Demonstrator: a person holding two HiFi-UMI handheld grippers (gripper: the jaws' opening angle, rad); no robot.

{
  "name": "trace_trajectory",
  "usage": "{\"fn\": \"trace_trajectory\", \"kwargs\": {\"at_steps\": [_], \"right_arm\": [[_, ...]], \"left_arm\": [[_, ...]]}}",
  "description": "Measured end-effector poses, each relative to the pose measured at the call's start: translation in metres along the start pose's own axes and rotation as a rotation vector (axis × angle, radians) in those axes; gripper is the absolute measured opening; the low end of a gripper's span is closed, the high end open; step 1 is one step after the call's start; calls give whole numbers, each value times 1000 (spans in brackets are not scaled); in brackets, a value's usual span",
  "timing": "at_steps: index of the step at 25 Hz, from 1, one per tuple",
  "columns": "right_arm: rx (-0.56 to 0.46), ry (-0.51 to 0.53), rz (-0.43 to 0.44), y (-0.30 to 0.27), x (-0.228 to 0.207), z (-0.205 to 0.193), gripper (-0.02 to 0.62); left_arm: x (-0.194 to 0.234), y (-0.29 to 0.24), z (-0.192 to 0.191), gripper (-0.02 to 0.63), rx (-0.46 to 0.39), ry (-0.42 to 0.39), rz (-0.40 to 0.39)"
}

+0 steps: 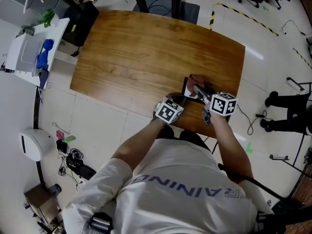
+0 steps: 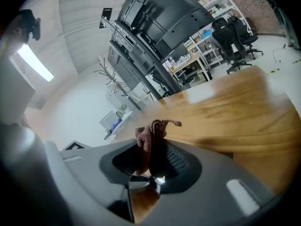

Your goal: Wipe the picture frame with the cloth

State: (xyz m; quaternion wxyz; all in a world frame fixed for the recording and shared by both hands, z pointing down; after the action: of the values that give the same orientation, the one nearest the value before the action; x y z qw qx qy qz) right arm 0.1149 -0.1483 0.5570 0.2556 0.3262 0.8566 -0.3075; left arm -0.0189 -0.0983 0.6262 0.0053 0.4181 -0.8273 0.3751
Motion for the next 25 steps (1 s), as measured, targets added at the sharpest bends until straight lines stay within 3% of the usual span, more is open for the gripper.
{"fn": "trace_trajectory", "kwargs": {"at_steps": [8, 12, 18, 21, 25], "right_arm": [[100, -109, 7, -35, -2, -23, 118], [149, -190, -47, -48, -10, -36, 118], [147, -240, -119, -39, -24, -37, 118], [137, -244, -128, -34, -26, -36, 118], [110, -257, -134, -25, -25, -35, 120]], "left_arm": [[0, 0, -1, 8, -12, 19, -10], [0, 1, -2, 6, -20, 20, -6], [0, 2, -2, 6, -19, 8, 13], [-1, 0, -1, 8, 3, -33, 28], [0, 0, 0, 6, 2, -30, 36]]}}
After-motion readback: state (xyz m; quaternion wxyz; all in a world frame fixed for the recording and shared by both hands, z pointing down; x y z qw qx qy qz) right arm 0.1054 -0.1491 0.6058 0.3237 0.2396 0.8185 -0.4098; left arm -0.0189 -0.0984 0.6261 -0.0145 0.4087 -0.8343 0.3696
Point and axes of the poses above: the fingertips, and each gripper's own axes: y backward along the fingers, x to its left, z out of its top, the point moved 7 cm from there along y, backward along the fingers, and after that the axes turned 5 degrees about -x, right-handed, at the moved point
